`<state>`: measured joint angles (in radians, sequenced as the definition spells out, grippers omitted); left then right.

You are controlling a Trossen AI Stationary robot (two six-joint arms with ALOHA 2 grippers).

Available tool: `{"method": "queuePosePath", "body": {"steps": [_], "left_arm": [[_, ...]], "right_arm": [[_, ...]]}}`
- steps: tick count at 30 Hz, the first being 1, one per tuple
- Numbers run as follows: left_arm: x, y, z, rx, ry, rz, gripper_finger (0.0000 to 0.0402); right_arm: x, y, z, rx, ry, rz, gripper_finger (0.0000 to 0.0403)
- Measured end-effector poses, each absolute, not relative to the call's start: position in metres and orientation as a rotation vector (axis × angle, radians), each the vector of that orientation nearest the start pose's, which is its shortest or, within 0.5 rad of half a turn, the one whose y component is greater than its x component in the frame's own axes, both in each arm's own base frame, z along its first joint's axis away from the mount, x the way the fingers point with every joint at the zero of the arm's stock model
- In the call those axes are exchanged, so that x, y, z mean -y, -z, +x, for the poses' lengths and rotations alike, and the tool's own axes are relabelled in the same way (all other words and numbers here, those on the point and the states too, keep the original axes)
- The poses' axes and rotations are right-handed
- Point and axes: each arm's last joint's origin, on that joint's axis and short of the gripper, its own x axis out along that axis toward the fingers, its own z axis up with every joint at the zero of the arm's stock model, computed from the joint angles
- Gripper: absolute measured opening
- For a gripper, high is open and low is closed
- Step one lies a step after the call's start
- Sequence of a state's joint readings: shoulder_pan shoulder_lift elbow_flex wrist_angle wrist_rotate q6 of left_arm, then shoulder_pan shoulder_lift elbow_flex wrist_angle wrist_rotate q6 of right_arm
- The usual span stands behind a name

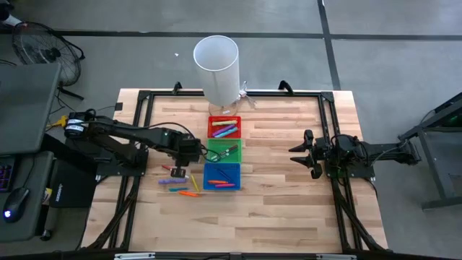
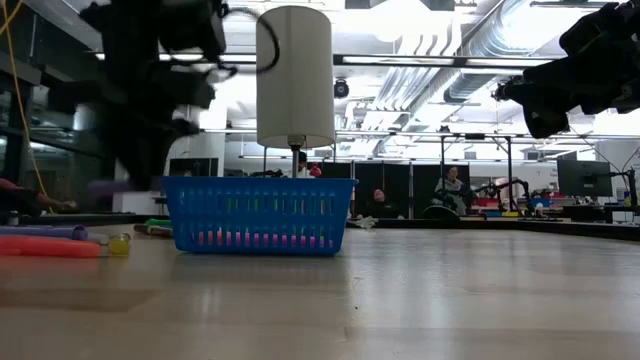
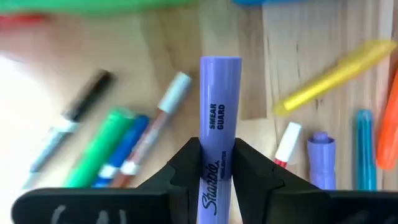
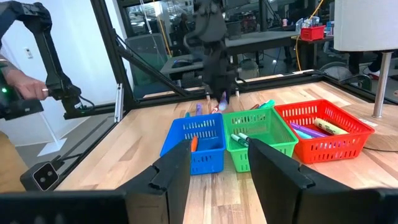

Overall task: Pick & Place Markers
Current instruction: Put the top violet highlighter into the red bin

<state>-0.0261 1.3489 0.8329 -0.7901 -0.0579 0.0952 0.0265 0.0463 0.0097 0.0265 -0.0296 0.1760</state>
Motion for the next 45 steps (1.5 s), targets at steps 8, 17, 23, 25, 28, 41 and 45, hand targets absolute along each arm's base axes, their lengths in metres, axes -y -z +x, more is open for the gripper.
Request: {"method": "queuePosePath", "body": {"steps": [8, 17, 23, 25, 28, 41, 45], "left_arm": [[-0.001, -0.245, 0.245, -1.189, -0.13, 0.274, 0.0066], [-0.004, -0.264, 0.276, -1.086, -0.233, 0.359, 0.0067], [-0.003, -0.263, 0.298, -1.078, -0.235, 0.359, 0.0067], [-0.003, -0.26, 0.305, -1.089, -0.233, 0.361, 0.0067], [-0.007, -0.261, 0.314, -1.088, -0.241, 0.356, 0.0067], [-0.051, -0.253, 0.356, -1.147, -0.274, 0.361, 0.0067], [-0.061, -0.251, 0.365, -1.149, -0.274, 0.373, 0.0067]], "right_arm": [[-0.004, -0.166, 0.1, -0.015, -0.056, 0.176, 0.0149], [-0.004, -0.166, 0.1, -0.015, -0.055, 0.176, 0.0149], [-0.004, -0.166, 0.1, -0.015, -0.055, 0.177, 0.0149], [-0.004, -0.166, 0.1, -0.015, -0.056, 0.177, 0.0149], [-0.004, -0.166, 0.1, -0.015, -0.055, 0.177, 0.0149], [-0.004, -0.166, 0.1, -0.015, -0.055, 0.177, 0.0149], [-0.004, -0.166, 0.1, -0.015, -0.056, 0.176, 0.0149]]}}
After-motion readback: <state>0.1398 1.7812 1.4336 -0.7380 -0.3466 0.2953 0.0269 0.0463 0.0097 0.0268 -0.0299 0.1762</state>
